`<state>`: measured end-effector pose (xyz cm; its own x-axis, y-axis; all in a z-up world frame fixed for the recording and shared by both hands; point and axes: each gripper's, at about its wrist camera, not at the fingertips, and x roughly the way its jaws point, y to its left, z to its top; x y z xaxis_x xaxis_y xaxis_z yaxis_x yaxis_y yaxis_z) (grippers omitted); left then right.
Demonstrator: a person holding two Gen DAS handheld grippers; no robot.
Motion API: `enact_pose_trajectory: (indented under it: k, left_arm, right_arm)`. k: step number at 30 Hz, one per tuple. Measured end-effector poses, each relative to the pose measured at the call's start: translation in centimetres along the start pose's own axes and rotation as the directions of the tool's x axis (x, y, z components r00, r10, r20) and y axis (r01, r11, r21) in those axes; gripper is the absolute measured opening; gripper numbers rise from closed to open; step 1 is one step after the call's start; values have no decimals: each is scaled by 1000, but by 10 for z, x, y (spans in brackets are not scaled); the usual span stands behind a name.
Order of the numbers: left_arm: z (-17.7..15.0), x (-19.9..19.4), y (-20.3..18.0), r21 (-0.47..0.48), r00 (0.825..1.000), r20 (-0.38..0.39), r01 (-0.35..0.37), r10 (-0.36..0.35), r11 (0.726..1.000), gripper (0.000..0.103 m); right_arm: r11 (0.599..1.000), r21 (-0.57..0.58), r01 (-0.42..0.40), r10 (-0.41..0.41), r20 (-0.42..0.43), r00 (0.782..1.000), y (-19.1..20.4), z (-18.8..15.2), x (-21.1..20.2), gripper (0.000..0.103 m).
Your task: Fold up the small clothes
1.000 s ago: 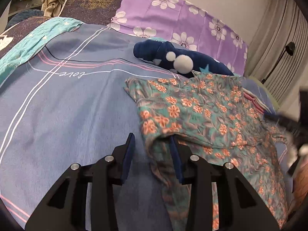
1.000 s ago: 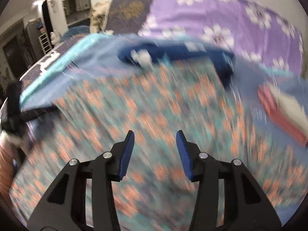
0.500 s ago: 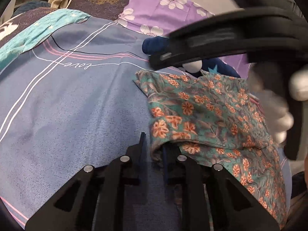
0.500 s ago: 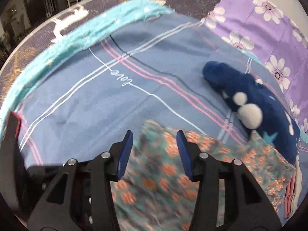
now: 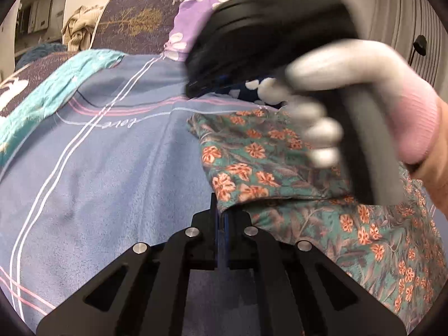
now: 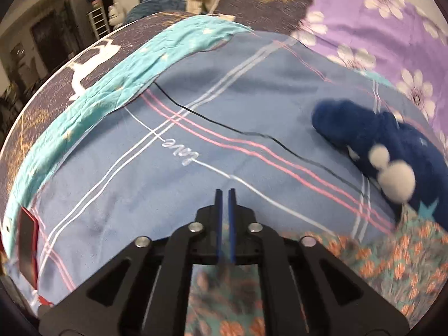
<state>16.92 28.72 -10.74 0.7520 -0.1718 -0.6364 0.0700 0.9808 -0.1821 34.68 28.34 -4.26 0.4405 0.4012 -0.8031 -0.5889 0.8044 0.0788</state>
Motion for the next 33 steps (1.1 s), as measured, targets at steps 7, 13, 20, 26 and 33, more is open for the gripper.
enact_pose_trajectory:
  k: [7,13,20,26,33]
  left_arm:
    - [-3,2,12,-32,998,-27,51,-52,998,10]
    - [-6,4,31,-153,985,-28,166,-172,974,24]
    - [28,-24,36,-223,958,57,285,-279,932,63]
    - [69,49,39,-245,975,-127,147,-182,958,74]
    - [92,61,36,-292,968,53,249,-244,924,4]
  right_arm:
    - [991,113,74,-82,64,995,-105,-95,-107,36]
    - [871,471,138,-175,36,984,-233,-206,-169,40]
    - [791,611,-36,-37,106,994,-282,-242,-159,52]
    - [817,572,-76,-7,142,990,-283,-232,-141,55]
    - [875,477,-89,-34,243,969,-269,-236,-156,4]
